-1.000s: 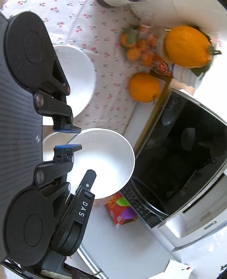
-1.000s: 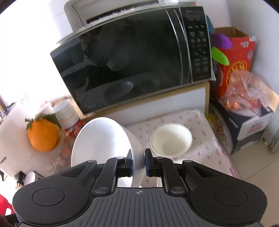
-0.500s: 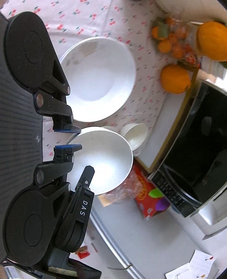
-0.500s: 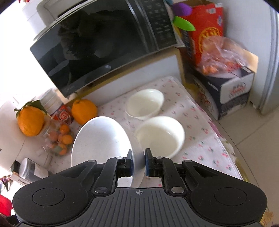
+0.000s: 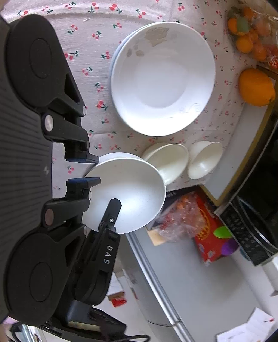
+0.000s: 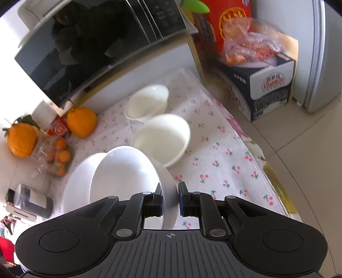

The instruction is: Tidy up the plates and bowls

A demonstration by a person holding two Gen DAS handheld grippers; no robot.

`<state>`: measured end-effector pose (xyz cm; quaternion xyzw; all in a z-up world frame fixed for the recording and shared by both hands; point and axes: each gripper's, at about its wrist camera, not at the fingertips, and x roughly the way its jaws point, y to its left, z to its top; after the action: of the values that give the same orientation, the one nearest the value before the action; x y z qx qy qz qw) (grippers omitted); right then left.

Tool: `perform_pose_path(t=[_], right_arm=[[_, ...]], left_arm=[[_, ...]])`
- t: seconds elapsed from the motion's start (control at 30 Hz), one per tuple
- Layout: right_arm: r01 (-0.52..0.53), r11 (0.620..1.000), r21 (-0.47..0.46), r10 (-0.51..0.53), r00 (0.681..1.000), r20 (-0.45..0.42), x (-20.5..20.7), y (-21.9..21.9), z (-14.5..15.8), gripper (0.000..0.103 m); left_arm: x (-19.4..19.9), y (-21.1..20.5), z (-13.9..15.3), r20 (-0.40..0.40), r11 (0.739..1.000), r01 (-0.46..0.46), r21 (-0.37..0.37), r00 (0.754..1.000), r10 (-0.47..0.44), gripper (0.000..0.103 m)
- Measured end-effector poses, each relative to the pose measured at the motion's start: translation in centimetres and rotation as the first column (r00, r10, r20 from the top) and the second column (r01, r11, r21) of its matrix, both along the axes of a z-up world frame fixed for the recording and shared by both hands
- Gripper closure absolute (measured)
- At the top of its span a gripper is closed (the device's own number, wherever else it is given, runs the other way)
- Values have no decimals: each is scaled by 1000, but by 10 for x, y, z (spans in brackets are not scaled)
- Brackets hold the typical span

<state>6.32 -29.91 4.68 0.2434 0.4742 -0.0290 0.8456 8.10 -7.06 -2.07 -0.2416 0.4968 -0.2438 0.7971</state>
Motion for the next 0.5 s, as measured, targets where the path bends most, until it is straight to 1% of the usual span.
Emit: perform_pose_path(t=[0.2, 0.43, 0.5], right_arm=[[10, 1000, 12, -9, 998, -63, 4, -9, -19, 90], [5, 1000, 16, -4, 995, -99, 8, -15, -31, 90], [7, 1000, 9, -6, 994, -106, 9, -15, -34, 90]], left_arm=[[1, -11, -11, -36, 999, 20, 37, 999, -18, 91], [4, -17, -19, -65, 998, 25, 50, 998, -22, 90], [4, -18, -21, -71, 998, 26, 64, 997, -21, 90]])
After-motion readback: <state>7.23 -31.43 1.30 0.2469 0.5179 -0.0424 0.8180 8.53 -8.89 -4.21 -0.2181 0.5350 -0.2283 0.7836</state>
